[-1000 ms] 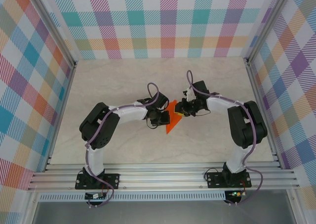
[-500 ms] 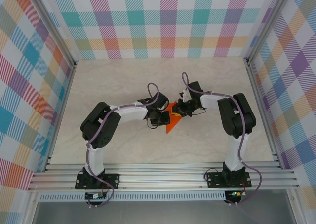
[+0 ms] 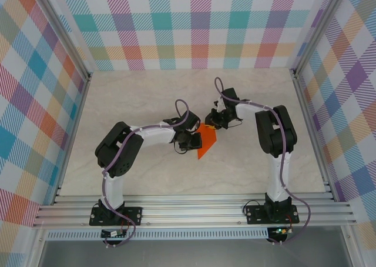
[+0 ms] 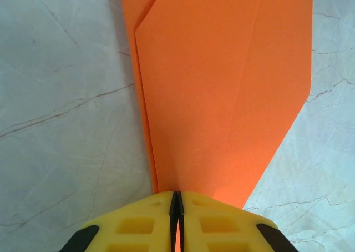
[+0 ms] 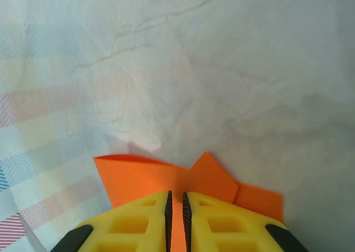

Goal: Fold a paper plane with a square sheet of paper (pick it up from the middle)
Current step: Fourth fold the wing at the center of the table.

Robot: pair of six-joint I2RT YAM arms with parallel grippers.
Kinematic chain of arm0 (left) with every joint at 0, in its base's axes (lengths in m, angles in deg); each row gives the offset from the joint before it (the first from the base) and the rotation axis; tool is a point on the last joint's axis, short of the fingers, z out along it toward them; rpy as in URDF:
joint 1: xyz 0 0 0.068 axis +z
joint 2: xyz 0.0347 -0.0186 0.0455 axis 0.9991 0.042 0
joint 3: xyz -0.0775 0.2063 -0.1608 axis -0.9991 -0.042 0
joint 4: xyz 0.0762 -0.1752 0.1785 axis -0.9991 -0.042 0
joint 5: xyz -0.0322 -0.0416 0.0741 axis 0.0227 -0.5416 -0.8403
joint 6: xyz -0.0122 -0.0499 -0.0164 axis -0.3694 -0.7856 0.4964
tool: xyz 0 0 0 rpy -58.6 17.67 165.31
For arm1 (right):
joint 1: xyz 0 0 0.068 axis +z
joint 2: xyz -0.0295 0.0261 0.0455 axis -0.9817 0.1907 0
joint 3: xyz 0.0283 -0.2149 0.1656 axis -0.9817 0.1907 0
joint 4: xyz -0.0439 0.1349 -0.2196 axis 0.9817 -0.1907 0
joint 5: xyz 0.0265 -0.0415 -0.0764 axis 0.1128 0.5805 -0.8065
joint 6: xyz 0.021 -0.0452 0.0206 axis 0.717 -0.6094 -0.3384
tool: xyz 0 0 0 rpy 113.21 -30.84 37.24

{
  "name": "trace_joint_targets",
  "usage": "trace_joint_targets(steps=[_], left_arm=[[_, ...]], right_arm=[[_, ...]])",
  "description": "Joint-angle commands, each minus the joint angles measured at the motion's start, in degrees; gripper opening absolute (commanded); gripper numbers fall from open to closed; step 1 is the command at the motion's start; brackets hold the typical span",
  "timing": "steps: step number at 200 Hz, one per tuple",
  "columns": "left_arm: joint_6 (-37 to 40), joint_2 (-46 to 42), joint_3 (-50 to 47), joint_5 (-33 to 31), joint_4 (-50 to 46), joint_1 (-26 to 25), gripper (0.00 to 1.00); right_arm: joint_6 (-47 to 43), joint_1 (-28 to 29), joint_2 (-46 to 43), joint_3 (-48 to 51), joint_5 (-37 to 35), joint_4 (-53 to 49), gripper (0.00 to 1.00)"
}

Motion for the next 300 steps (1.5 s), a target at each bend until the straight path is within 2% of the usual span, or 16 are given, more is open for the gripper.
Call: trace_joint_targets(steps=[1, 51, 98, 145, 163, 185, 212, 249, 300], left_arm=[[0.8, 0.2, -2.2, -1.5, -4.8, 0.2, 0.12], [0.7, 0.3, -1.7, -1.4, -4.5, 0.2, 0.12], [0.4, 0.3, -1.1, -1.0, -4.1, 0.2, 0.13], [0.3, 0.5, -0.8, 0.3, -3.7, 0.2, 0.13], [0.3, 0.1, -1.3, 0.1, -3.6, 0.3, 0.13], [0.5, -0.3, -1.5, 0.0, -3.6, 0.2, 0.13], [0.2, -1.5, -1.9, 0.0, -2.6, 0.2, 0.14], [0.5, -4.4, -2.4, -0.3, -1.1, 0.2, 0.17], [1.2, -5.3, -1.8, -1.6, -0.3, 0.3, 0.19]], right_arm=[[-1.2, -2.0, 1.4, -2.3, -0.7, -1.8, 0.17], [-2.8, -2.0, -4.5, -0.2, 5.8, -1.1, 0.21], [-2.8, 1.4, -6.8, 6.3, 10.2, 1.7, 0.23], [-2.6, 2.5, -3.5, 6.7, 5.1, -0.4, 0.21], [-2.9, 2.5, -5.0, 7.7, 4.7, -0.3, 0.23], [-3.3, 2.4, -9.4, 9.7, 0.6, -1.5, 0.32], [-3.8, 1.8, -13.5, 12.5, -3.7, -3.7, 0.37], [-2.9, 1.3, -16.6, 16.0, -5.7, -3.7, 0.44], [-1.6, 1.1, -16.6, 17.5, -6.1, -3.3, 0.48]])
